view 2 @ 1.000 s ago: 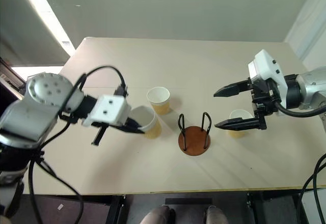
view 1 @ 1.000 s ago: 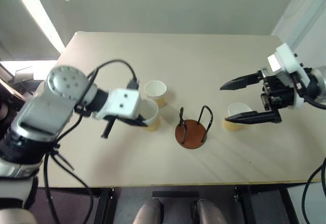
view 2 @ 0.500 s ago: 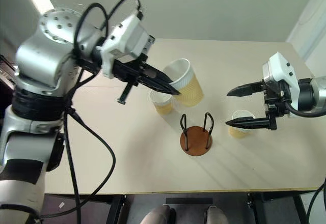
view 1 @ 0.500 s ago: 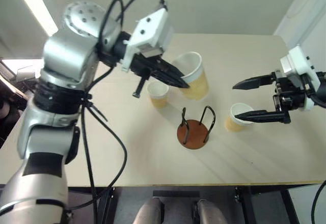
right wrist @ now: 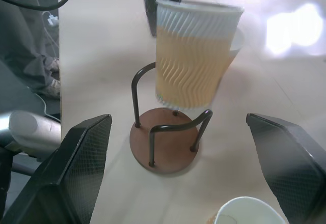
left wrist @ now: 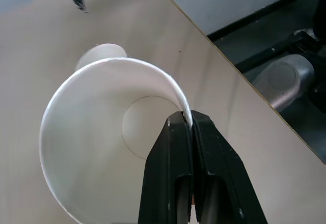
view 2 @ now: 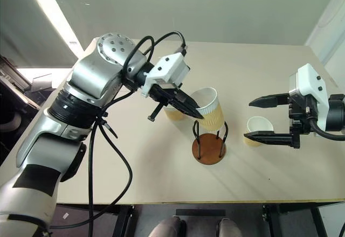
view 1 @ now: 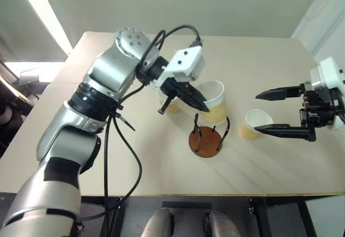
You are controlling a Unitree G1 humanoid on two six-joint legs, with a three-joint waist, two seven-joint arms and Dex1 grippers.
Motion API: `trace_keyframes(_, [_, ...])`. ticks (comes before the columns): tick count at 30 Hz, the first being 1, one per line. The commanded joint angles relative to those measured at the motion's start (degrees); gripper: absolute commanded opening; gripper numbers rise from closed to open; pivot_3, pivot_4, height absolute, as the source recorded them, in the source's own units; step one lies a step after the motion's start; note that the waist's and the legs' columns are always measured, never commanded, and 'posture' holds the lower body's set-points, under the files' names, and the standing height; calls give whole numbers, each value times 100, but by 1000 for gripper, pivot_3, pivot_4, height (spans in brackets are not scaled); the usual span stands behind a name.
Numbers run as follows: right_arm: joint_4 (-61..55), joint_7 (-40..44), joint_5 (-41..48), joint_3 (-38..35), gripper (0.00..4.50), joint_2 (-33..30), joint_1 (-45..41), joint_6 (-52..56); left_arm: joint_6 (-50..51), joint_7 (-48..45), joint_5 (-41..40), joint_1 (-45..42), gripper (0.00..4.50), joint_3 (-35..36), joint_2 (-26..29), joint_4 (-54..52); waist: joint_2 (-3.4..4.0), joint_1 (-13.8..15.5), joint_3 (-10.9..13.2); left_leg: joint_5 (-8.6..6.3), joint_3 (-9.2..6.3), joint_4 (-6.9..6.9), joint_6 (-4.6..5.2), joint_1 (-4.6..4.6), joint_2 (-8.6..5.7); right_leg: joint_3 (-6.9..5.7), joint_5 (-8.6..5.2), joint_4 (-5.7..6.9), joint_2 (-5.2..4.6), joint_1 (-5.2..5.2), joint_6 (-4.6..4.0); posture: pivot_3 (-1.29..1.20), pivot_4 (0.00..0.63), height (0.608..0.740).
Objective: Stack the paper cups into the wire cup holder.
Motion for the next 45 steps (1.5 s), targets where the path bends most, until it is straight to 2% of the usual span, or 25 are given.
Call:
trace_keyframes(1, [-155,-107,141,-317,4404,-133,0,0,-256,-210,-59,-93,34,-149,121,-187,0,1,0,0,0,0,0,0,0,0,0,0,0,0,0,0,150,740])
trace_keyframes(8, [-136,-205,84,-178,4404,-100,18,-162,-308,-210,-5,6,34,-382,163,-329,0,9,0,0,0,1,2,-1,0,0,0,-1,0,0,1,0,150,740])
trace_keyframes(13, [-57,-211,4,-28,4404,-137,-13,-250,-249,-210,126,44,34,-206,-45,-286,0,13,0,0,1,3,3,-1,0,0,0,0,0,0,1,0,150,740])
trace_keyframes(16, [-2,-164,-64,33,4404,-186,-3,-291,-95,-210,122,67,608,-49,-149,-294,0,21,0,0,1,4,3,-2,0,0,0,1,0,0,2,0,150,740])
trace_keyframes(24, [194,7,-315,221,4404,-356,-6,-453,-87,-210,93,125,3457,-86,65,-469,0,26,0,0,2,4,3,-1,0,0,0,1,0,-1,3,0,150,740])
trace_keyframes(27, [291,114,-600,387,4404,-491,70,-639,-7,-190,121,122,4477,134,20,-461,0,47,0,0,2,7,4,-3,-1,0,1,1,0,-1,3,0,150,740])
trace_keyframes(33, [320,123,-1234,845,4404,-729,218,-934,943,175,-472,199,4477,1295,237,-451,1,48,0,-2,5,5,8,-3,1,0,1,2,0,-1,4,0,150,740])
trace_keyframes(42, [650,210,-2206,1622,4404,-874,173,-1347,2058,453,-905,765,4477,2467,1162,-930,2,37,0,-1,6,9,11,1,1,3,2,-1,1,0,6,0,150,740])
trace_keyframes(45, [984,213,-2899,2337,4404,-722,-93,-1642,2341,359,-1180,1514,4477,2965,1763,-1342,5,-6,-2,-2,9,7,13,3,0,6,2,-6,2,-1,7,0,150,740])
